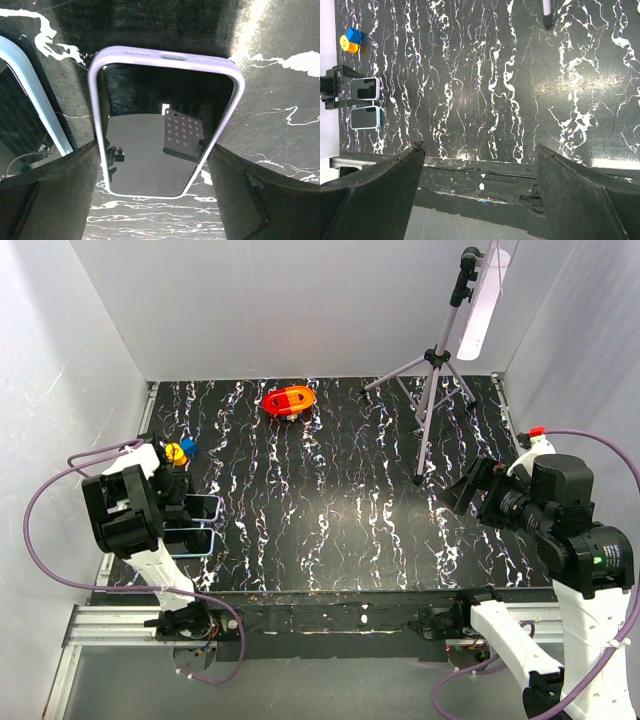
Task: Take the phone out of the phone case
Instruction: Pick up the phone at the center of the board.
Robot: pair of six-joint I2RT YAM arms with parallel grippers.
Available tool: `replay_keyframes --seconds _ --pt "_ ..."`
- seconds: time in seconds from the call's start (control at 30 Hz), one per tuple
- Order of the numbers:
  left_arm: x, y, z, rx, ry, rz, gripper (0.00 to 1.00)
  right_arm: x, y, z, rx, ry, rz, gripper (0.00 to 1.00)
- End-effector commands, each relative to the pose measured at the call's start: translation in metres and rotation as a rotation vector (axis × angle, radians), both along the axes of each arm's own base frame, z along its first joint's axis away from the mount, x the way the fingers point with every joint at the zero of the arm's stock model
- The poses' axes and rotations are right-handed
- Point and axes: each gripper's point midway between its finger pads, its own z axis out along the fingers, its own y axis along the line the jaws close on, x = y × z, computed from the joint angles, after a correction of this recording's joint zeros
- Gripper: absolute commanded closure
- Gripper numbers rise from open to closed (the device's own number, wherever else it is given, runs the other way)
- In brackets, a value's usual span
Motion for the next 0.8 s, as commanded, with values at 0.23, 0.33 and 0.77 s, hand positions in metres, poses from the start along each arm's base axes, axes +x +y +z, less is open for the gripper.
replay_keyframes --seconds 0.23,0.33,0.77 --pt "0.0 0.017 0.01 0.131 -0.082 -0.124 0.81 0.01 0.002 -0.006 0.004 0.009 -0.003 0.06" --pt "0.004 0.01 0.021 0.126 -0.143 -0.206 1.0 0.012 0.007 -0.012 0.01 0.015 0.03 0.06" --pt "0.044 -0.135 0.101 -0.087 -0.59 -0.823 1.0 0.031 0.069 -0.035 0.219 -0.012 0.307 0.08"
